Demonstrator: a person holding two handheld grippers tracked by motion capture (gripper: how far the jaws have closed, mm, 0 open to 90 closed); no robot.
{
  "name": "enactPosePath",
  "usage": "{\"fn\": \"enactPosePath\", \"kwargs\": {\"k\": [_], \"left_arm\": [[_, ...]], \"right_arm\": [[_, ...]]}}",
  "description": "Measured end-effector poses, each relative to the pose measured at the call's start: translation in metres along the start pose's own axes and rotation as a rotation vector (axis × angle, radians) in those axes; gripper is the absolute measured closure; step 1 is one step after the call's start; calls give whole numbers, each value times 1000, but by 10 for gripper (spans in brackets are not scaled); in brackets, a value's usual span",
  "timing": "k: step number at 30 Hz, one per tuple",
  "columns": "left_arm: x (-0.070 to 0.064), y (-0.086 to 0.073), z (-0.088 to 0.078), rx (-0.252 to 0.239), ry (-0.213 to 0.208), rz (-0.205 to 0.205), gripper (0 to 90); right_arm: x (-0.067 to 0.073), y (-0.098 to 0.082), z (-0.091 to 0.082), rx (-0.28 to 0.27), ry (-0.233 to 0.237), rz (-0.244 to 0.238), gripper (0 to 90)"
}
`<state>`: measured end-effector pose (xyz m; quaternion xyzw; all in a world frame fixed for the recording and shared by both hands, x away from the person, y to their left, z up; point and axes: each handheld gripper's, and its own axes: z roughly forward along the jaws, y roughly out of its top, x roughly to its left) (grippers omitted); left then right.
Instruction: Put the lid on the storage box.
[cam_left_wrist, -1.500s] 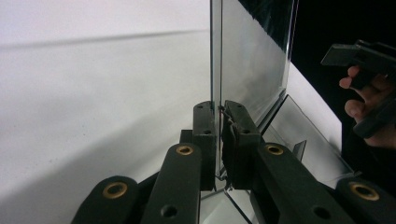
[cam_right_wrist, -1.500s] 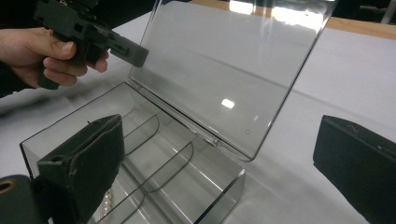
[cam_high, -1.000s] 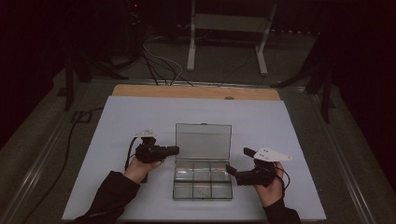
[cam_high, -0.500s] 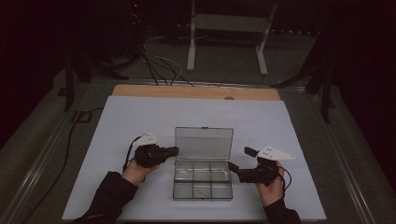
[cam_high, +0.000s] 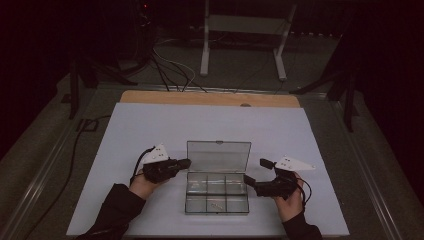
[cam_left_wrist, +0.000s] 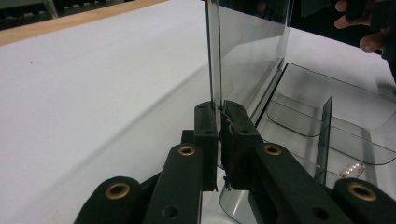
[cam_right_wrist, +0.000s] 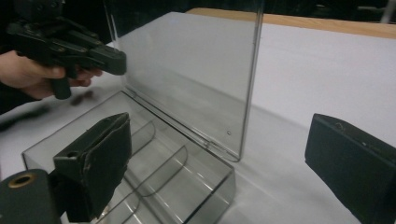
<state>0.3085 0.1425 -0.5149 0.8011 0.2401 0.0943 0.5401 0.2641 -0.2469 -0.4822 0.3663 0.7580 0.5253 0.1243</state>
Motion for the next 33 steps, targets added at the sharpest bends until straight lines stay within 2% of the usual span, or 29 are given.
{"fn": "enactPosePath", "kwargs": {"k": [3, 7, 10, 15, 19, 21, 22, 24, 31, 33], "left_arm": [[-1, -1, -1, -4, 1, 37, 869], [-5, -2, -3, -17, 5, 104, 870], [-6, -3, -4, -19, 3, 140, 871], [-9, -4, -6, -21, 8, 191, 871], [-10, -5, -7, -28, 8, 221, 871], [-11, -6, -8, -32, 10, 234, 870], [-11, -6, -8, -33, 9, 239, 869], [-11, -8, -8, -42, 3, 250, 868], [-12, -10, -10, -50, -6, 270, 857], [-13, -10, -11, -47, -3, 278, 857]], "right_arm": [[0, 1, -1, -5, 13, 4, 75], [1, 1, -1, 37, 42, 66, 75], [2, 1, 0, 54, 72, 88, 79], [0, 0, 0, 64, 83, 157, 177], [0, -3, -2, 101, 97, 141, 390], [0, -4, -1, 114, 116, 142, 463], [1, -3, -1, 124, 120, 146, 586], [0, -3, 0, 126, 134, 158, 616], [-4, -2, 1, 137, 155, 192, 900], [-5, -2, 1, 139, 162, 196, 900]]}}
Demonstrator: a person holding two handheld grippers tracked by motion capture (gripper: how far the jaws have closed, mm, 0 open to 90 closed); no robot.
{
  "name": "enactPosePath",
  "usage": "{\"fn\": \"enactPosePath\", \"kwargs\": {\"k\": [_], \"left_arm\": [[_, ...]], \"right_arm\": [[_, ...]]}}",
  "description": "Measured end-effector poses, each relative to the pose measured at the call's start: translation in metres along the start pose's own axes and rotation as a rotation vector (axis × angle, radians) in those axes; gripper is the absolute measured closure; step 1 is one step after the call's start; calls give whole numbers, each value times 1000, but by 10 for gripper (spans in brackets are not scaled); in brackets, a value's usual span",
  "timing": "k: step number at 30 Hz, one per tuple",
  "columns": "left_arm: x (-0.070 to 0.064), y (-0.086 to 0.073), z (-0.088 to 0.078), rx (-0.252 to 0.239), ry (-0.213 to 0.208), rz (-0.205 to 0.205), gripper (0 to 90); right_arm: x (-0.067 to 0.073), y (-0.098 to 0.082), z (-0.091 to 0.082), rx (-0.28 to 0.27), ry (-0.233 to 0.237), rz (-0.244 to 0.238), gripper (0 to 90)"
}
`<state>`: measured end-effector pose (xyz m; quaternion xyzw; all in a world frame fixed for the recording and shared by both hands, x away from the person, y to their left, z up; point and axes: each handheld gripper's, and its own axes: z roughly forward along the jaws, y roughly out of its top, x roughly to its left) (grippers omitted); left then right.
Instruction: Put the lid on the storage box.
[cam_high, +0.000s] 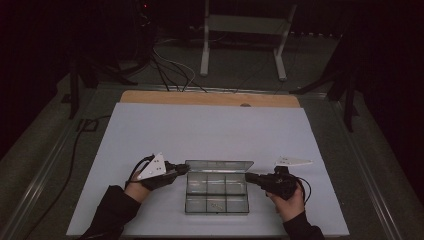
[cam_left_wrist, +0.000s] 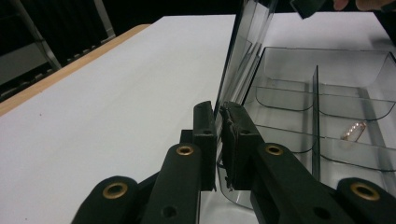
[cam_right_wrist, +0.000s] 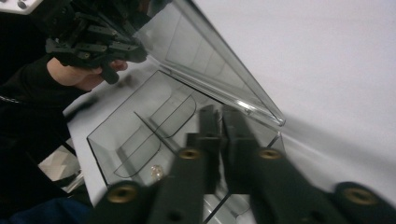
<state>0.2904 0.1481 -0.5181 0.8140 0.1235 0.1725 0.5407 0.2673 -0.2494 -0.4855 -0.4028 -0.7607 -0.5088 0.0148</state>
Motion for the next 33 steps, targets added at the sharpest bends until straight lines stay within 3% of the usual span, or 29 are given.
{"fn": "enactPosePath", "kwargs": {"k": [9, 11, 13, 17, 18, 19, 24, 25, 27, 33], "left_arm": [[-5, -2, -2, 2, -14, 13, 829], [-5, -2, -4, -4, -21, 1, 828], [-3, -2, -6, -16, -45, -34, 806], [-2, 0, -10, -35, -51, -83, 640], [0, 0, -13, -39, -73, -141, 640], [1, 0, -15, -47, -83, -163, 558], [6, -4, -25, -64, -133, -313, 369], [7, -5, -26, -69, -156, -327, 305], [7, -6, -29, -75, -144, -353, 188], [9, -10, -36, -69, -105, -378, 43]], "right_arm": [[-3, 0, 1, 8, -1, 21, 900], [-2, 0, 2, 9, -1, 21, 900], [-2, 0, 2, 13, 1, 25, 900], [-2, 0, 2, 15, 1, 24, 900], [-2, -1, 2, 16, 1, 23, 900], [-2, -1, 2, 18, 0, 21, 900], [-1, -4, 3, 32, 0, 18, 900], [-1, -4, 3, 36, 1, 17, 900], [0, -5, 4, 42, -2, 15, 900], [2, -8, 4, 58, -12, 8, 900]]}}
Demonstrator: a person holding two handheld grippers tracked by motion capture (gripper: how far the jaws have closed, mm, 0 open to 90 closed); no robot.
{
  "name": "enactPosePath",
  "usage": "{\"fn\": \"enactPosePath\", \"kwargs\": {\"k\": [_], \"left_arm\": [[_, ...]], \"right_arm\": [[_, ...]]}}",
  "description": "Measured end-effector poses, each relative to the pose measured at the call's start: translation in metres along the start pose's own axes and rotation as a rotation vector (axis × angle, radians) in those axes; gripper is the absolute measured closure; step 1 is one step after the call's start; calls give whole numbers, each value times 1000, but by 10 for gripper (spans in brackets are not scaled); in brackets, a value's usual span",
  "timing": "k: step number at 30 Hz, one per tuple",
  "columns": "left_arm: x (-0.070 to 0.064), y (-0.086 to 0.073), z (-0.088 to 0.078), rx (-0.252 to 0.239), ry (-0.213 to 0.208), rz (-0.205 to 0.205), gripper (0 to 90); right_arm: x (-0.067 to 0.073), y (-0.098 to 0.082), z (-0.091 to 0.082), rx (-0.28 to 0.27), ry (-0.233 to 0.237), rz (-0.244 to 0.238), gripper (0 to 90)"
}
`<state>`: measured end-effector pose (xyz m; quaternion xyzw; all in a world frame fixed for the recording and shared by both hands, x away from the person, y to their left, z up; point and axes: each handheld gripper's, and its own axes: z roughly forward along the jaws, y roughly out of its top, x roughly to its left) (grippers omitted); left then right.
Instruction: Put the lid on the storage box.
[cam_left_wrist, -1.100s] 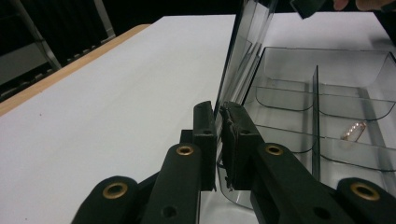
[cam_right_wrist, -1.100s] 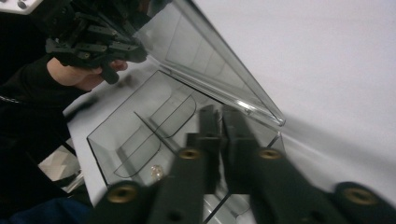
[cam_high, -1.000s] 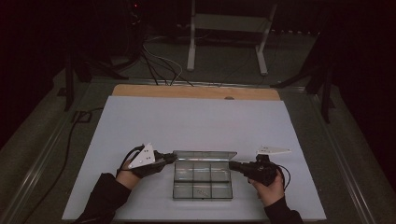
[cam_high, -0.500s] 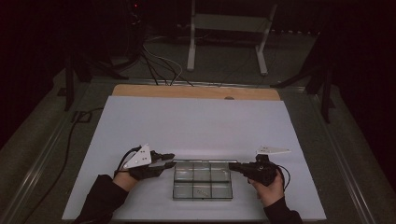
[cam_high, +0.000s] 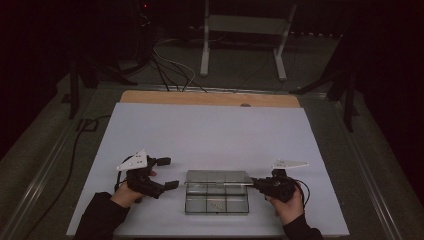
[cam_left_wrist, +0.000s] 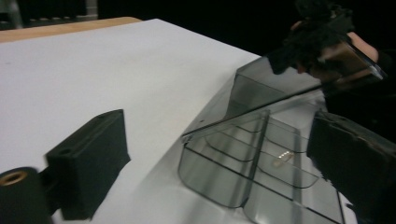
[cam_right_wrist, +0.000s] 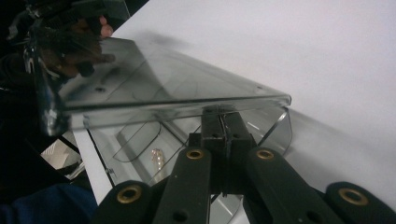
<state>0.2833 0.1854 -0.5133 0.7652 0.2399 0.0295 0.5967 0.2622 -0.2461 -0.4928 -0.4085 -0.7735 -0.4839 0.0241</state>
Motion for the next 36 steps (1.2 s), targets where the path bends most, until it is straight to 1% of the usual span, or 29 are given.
{"fn": "enactPosePath", "kwargs": {"k": [1, 4, 6, 15, 20, 22, 26, 29, 30, 33, 35, 36], "left_arm": [[0, -1, -1, 4, 5, -8, 31], [1, -3, -3, 1, 6, -17, 31], [2, -4, -4, -5, 8, -28, 31], [4, -8, -11, -35, 57, -77, 31], [3, -11, -14, -37, 67, -77, 31], [2, -11, -14, -28, 65, -72, 31], [1, -12, -13, -18, 59, -65, 31], [1, -12, -13, -18, 52, -64, 31], [1, -12, -13, -17, 51, -62, 31], [0, -12, -13, -9, 53, -54, 30], [0, -12, -12, -7, 48, -48, 30], [-1, -12, -12, -6, 49, -44, 29]], "right_arm": [[0, -1, 0, 3, -3, -1, 900], [2, -4, -2, 10, -14, 1, 900], [3, -6, -2, 17, -23, -6, 900], [10, -11, -5, 42, -88, -43, 900], [11, -10, -3, 52, -131, -59, 900], [11, -10, -1, 69, -142, -56, 900], [8, -12, 1, 99, -184, -49, 900], [7, -11, 2, 98, -184, -46, 897], [7, -11, 2, 95, -191, -54, 887], [8, -8, 0, 72, -178, -77, 843], [9, -6, -1, 54, -184, -95, 816], [9, -5, -1, 45, -179, -100, 804]]}}
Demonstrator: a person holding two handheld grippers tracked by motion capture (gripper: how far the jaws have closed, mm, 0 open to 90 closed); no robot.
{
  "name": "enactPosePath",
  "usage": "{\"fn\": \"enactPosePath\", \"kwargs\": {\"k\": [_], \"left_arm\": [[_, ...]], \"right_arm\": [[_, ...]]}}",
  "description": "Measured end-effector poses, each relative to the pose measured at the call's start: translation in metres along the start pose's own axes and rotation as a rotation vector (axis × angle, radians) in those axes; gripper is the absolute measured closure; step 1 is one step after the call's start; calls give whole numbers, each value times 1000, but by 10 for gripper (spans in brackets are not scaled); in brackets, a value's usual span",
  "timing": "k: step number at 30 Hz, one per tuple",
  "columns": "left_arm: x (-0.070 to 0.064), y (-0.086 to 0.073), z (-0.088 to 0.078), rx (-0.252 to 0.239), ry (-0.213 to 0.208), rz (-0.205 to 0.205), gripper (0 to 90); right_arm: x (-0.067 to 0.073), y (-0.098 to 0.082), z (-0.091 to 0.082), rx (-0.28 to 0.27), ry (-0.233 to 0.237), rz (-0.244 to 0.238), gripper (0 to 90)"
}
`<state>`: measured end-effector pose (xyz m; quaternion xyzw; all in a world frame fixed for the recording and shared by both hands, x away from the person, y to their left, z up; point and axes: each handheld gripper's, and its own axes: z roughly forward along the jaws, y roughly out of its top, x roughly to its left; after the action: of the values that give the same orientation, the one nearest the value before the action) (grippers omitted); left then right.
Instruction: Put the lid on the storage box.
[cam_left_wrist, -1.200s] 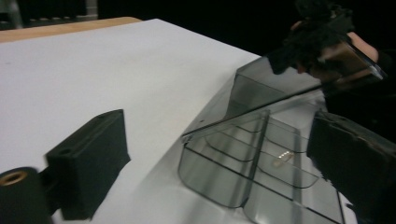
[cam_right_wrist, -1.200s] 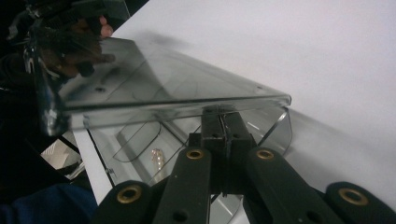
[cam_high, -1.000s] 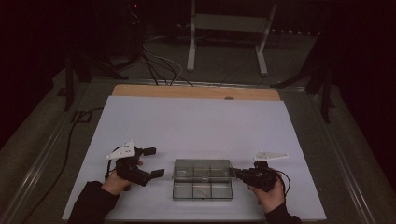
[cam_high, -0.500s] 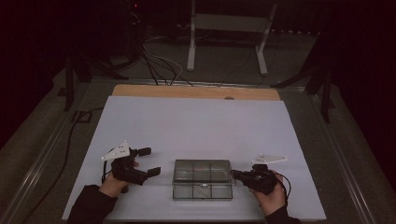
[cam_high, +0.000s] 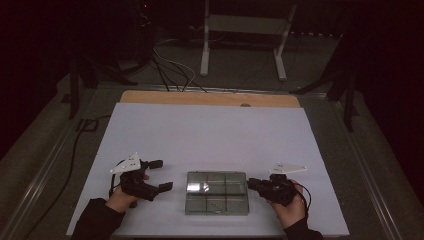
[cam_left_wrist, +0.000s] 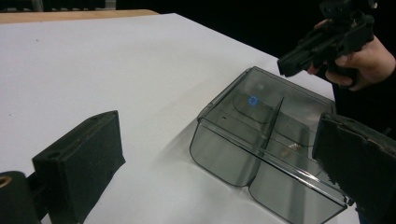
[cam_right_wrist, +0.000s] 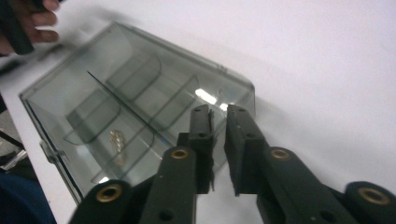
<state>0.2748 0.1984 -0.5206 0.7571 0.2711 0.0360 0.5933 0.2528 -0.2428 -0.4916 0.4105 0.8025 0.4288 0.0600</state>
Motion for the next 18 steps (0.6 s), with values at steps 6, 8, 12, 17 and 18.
{"fn": "enactPosePath", "kwargs": {"k": [6, 8, 12, 17, 18], "left_arm": [[-1, 1, 1, 5, 0, 7, 27], [-1, 1, 1, 6, 1, 8, 26], [-2, 2, 0, 6, 3, 13, 26], [-3, 3, -1, 9, 9, 19, 26], [-3, 4, -1, 8, 8, 20, 26]], "right_arm": [[-3, 6, -4, -59, -4, -45, 648], [-4, 7, -4, -82, 8, -54, 551], [-7, 8, -4, -105, 17, -50, 365], [-8, 9, -7, -156, 6, -42, 181], [-9, 9, -8, -163, 7, -37, 162]]}}
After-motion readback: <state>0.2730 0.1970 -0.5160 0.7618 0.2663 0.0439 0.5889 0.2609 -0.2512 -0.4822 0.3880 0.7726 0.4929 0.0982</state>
